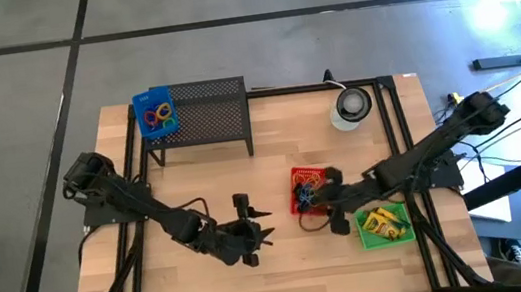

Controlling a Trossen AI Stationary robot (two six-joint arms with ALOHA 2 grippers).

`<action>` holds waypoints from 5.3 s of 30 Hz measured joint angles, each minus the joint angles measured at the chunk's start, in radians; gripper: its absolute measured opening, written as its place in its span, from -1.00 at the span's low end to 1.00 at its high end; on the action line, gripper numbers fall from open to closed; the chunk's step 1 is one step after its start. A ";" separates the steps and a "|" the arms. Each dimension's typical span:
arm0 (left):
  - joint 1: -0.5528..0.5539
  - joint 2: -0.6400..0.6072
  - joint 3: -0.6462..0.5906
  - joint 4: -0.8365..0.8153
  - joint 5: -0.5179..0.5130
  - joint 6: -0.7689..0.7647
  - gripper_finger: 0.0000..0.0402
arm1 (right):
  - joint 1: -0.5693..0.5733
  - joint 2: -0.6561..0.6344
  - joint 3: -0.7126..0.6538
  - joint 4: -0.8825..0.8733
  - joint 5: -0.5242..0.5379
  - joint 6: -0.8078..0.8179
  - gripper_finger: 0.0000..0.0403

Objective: Pick & Place Office Desk Supplies
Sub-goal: Move the red bin with rubber bands to the middle of the table, then move the green bin with crayon boxes to the middle of the table

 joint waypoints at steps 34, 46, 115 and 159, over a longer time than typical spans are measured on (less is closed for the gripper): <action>-0.121 -0.034 0.000 -0.044 -0.108 -0.053 -0.06 | -0.006 0.313 0.185 -0.112 0.008 -0.110 -0.95; -0.197 -0.113 0.000 -0.049 -0.368 -0.065 -0.06 | -0.088 0.334 0.229 0.161 -0.126 -0.162 -0.98; -0.264 -0.111 0.000 -0.164 -0.470 -0.351 -0.06 | 0.275 0.103 0.329 -0.817 -0.295 0.935 -0.14; -0.264 -0.111 0.000 -0.201 -0.381 -0.358 -0.06 | 0.283 0.254 0.329 -0.761 -0.136 1.063 -0.18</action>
